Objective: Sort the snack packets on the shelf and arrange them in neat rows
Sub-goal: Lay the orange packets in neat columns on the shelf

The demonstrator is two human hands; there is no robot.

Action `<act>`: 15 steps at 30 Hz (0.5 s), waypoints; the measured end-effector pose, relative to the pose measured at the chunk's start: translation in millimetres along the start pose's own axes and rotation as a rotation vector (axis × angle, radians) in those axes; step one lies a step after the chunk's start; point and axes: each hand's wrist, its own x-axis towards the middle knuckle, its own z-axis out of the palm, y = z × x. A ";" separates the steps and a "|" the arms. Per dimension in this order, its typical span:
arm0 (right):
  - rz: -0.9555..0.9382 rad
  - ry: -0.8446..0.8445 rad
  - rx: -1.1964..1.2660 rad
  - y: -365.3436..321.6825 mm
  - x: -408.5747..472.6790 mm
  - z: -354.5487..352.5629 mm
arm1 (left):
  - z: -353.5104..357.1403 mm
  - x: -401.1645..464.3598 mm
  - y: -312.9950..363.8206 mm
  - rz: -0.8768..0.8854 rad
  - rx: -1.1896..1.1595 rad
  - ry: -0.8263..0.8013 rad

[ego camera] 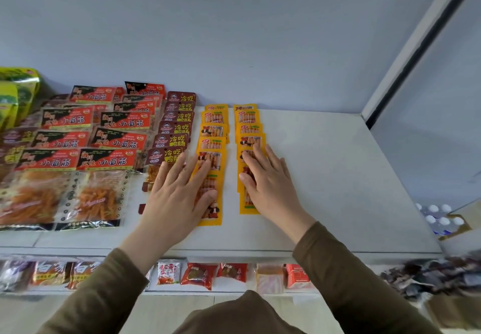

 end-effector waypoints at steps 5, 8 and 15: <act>0.012 0.079 0.034 -3.1 -6.1 -5.0 | 1.2 -3.1 0.2 0.037 0.000 -0.018; -0.044 0.129 0.021 -11.2 -14.9 -7.9 | -3.0 -1.9 4.4 0.084 -0.026 0.011; -0.125 0.018 -0.044 -36.1 -34.1 -26.3 | -17.7 -9.4 4.0 0.122 -0.102 -0.011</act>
